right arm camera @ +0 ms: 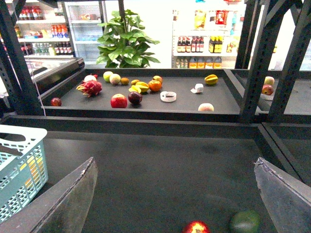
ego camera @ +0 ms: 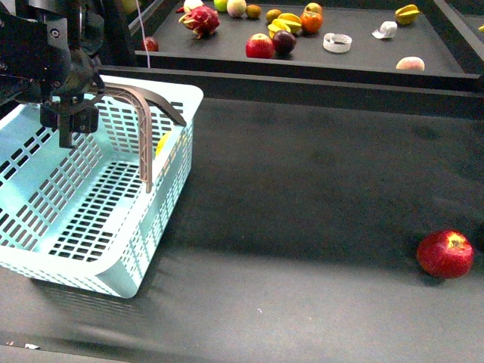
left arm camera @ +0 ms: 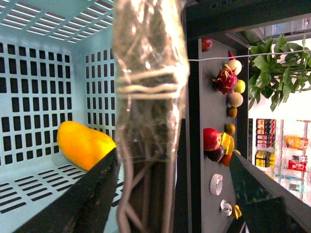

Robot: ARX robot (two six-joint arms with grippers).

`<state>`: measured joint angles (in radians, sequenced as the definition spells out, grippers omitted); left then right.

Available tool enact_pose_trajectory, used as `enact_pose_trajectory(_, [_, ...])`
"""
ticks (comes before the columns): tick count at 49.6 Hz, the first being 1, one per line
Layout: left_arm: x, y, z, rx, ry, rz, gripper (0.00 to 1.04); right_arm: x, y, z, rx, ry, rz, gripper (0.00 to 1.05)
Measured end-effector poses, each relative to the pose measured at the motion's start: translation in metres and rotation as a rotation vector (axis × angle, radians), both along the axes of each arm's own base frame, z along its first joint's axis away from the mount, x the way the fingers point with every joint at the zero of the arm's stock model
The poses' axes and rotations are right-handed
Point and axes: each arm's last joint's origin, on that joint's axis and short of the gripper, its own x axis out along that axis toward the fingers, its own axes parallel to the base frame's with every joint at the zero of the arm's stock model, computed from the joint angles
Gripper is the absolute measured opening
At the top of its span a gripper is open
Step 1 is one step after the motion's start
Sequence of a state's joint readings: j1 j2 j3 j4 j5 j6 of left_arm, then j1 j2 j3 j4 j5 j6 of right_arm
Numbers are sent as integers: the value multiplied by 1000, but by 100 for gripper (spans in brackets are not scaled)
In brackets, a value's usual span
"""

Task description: Pick mango with right arm and hold basket with left

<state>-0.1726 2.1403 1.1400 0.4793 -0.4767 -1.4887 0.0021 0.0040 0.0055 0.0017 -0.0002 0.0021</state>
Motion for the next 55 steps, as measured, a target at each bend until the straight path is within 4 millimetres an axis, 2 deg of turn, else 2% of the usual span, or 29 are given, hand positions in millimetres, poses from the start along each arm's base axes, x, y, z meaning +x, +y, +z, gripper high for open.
enact_pose_trajectory(8, [-17,11,14,25,0,1,98,0,0,0,0,0,0,96])
enact_pose_trajectory(18, [-49,39,37,74,-30,19,97,0,0,0,0,0,0,96])
enact_pose_trajectory(28, [-112,79,56,117,-61,77,97,0,0,0,0,0,0,96])
enact_pose_trajectory(30, [-124,86,57,127,-56,85,97,0,0,0,0,0,0,96])
enact_pose_trajectory(44, [-177,119,60,181,-55,167,97,0,0,0,0,0,0,96])
enact_pose_trajectory(55, [-213,131,62,243,-18,205,97,0,0,0,0,0,0,96])
